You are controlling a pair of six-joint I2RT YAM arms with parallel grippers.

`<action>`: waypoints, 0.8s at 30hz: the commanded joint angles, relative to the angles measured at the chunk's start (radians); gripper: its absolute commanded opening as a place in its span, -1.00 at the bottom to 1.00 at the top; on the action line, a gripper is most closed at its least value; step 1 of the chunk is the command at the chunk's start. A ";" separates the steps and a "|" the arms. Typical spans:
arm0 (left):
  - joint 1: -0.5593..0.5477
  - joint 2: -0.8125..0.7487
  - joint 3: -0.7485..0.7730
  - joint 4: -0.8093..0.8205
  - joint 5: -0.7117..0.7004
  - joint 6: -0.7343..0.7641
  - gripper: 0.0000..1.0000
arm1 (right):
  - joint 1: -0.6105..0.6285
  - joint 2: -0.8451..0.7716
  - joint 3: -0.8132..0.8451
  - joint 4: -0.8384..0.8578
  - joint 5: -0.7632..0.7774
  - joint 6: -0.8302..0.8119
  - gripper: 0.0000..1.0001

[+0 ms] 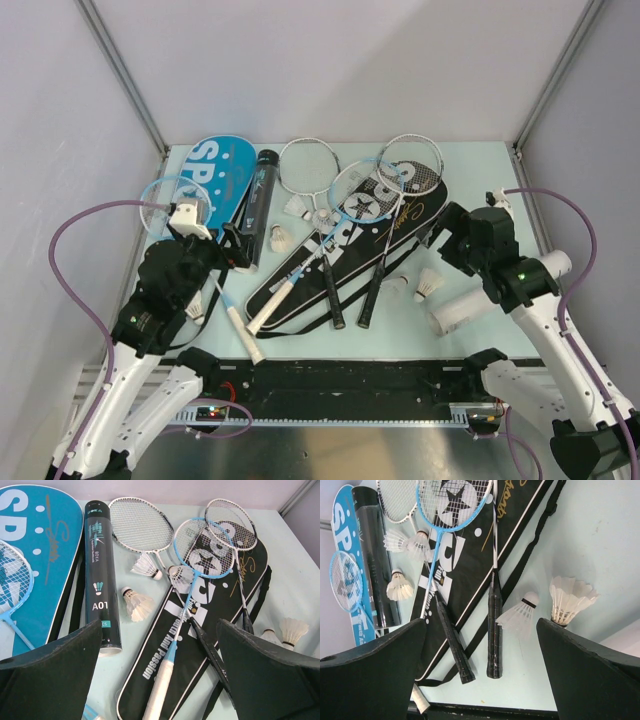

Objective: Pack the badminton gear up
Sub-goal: Open the lid of the shuttle tube.

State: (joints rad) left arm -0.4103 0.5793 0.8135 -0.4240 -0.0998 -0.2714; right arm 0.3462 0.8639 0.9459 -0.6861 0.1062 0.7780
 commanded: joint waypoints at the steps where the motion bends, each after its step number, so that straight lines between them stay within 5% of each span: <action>1: -0.005 -0.008 -0.008 0.025 -0.012 0.001 0.99 | -0.005 -0.018 -0.002 -0.012 0.059 0.030 0.99; 13: -0.004 -0.016 -0.009 0.025 -0.014 0.000 0.99 | -0.073 0.004 -0.009 -0.179 0.228 0.195 0.97; 17: -0.004 -0.024 -0.013 0.024 -0.009 -0.005 0.99 | -0.214 0.026 -0.056 -0.274 0.281 0.280 0.95; 24: -0.003 -0.030 -0.015 0.024 0.005 -0.005 0.99 | -0.473 0.082 -0.187 -0.209 0.211 0.179 0.91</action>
State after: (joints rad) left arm -0.4103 0.5591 0.8066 -0.4248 -0.1013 -0.2718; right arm -0.0444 0.9207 0.7982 -0.8963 0.3084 0.9882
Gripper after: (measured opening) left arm 0.996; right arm 0.958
